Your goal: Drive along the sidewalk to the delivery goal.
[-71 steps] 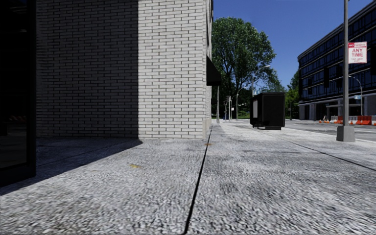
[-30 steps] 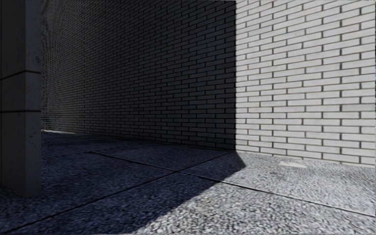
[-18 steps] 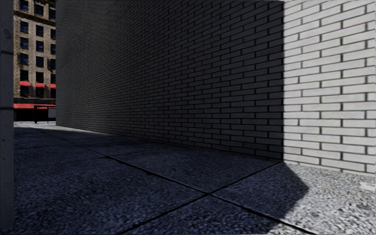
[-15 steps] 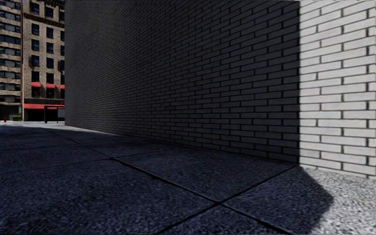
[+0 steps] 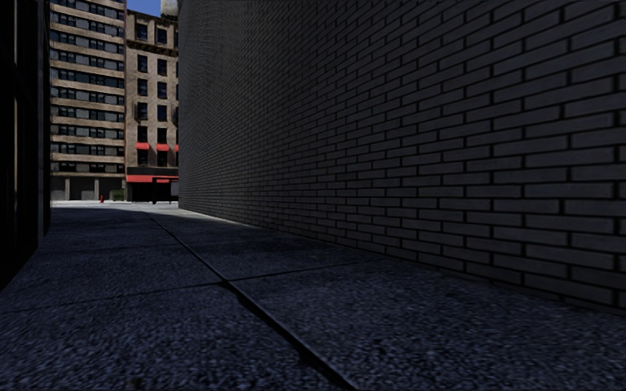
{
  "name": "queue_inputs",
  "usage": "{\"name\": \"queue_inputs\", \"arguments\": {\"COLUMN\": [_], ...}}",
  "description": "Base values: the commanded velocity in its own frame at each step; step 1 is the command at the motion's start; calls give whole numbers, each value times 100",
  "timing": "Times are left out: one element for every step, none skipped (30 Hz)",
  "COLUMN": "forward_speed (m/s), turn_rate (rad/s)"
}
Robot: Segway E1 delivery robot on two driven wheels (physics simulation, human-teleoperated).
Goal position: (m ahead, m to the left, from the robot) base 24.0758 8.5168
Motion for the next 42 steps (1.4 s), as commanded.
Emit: {"name": "queue_inputs", "arguments": {"forward_speed": [200,200,200,200,200,200,200,200,200,200,200,200,200,200,200,200,200,200,200,200,200,200,200,200,200,200,200,200,200,200,200,200,200,200,200,200,200,200,200,200,200,200], "turn_rate": [52,52,52,52,53,53,53,53,53,53,53,53,53,53,53,53,53,53,53,53,53,53,53,53,53,53,53,53,53,53,53,-2,-2,0,0,0,0,0,0,0,0,0]}}
